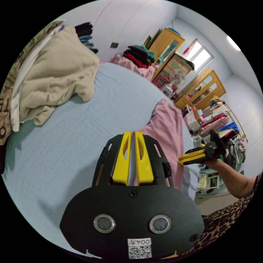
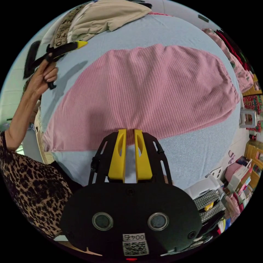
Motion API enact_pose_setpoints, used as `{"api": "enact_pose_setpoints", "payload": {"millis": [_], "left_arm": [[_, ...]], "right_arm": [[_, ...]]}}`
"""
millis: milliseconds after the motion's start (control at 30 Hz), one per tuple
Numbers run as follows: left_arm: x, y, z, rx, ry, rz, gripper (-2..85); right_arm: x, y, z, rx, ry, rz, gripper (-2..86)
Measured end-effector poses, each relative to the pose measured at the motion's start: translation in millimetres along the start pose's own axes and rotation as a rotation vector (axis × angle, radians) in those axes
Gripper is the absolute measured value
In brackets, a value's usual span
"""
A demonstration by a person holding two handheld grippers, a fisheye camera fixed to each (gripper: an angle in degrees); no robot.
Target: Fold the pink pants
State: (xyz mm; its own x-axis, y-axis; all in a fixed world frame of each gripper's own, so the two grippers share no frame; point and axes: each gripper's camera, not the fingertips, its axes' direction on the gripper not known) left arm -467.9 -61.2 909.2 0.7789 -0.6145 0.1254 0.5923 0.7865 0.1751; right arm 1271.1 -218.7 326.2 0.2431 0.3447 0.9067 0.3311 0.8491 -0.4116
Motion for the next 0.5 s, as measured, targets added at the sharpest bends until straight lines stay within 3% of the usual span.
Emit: {"api": "enact_pose_setpoints", "payload": {"millis": [133, 267, 500], "left_arm": [[61, 41, 12, 0.06, 0.035, 0.021, 7.9], [87, 75, 64, -0.053, -0.047, 0.027, 10.5], [104, 103, 80, -0.049, -0.164, 0.034, 7.6]], "right_arm": [[21, 19, -27, -0.02, -0.055, 0.067, 5.2], [35, 45, -53, 0.021, -0.036, 0.086, 4.6], [71, 100, -94, 0.175, -0.123, 0.175, 4.6]]}}
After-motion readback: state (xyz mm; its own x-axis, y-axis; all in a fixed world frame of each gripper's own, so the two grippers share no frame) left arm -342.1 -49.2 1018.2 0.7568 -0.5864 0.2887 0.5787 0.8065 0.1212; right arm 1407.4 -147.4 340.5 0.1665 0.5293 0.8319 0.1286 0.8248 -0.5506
